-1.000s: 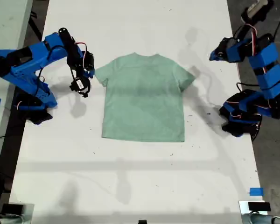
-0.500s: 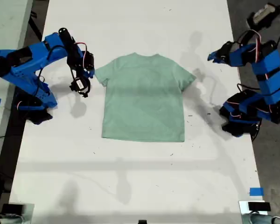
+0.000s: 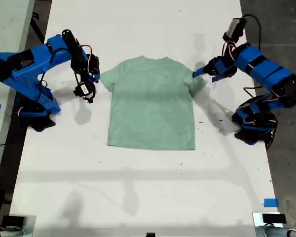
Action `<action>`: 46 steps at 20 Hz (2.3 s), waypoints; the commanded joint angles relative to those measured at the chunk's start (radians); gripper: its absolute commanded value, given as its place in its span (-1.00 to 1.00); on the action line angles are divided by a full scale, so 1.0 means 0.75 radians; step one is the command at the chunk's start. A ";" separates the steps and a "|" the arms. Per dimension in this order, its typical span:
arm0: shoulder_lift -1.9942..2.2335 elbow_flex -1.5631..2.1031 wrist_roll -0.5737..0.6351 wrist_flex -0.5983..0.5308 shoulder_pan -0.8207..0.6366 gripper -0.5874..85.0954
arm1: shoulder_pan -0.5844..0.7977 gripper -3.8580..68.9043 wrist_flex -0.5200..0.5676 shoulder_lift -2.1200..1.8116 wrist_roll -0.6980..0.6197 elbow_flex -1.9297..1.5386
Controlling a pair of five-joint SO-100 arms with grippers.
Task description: Fold tshirt
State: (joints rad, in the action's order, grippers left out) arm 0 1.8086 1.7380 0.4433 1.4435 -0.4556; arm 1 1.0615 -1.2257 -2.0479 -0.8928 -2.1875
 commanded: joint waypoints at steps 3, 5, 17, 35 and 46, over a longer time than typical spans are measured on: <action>0.051 -0.008 0.018 0.016 -0.031 -0.99 | 0.072 0.00 0.266 0.162 -0.049 -0.063; 0.051 -0.006 0.018 0.016 -0.035 -0.99 | 0.082 0.00 0.348 0.288 -0.063 -0.049; 0.041 0.008 0.012 0.012 -0.031 -0.99 | 0.074 -0.89 0.370 0.675 -0.102 0.172; 0.049 0.004 0.016 0.018 -0.039 -0.99 | -0.333 -0.95 -0.035 0.622 0.180 1.062; 0.084 0.006 0.010 0.061 -0.043 -0.99 | -0.581 -0.95 0.348 1.334 0.311 1.524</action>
State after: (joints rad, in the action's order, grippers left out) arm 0 1.8224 1.7533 0.4510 1.4818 -0.4679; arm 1 0.6504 -1.0216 -1.0538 -0.6703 -1.1321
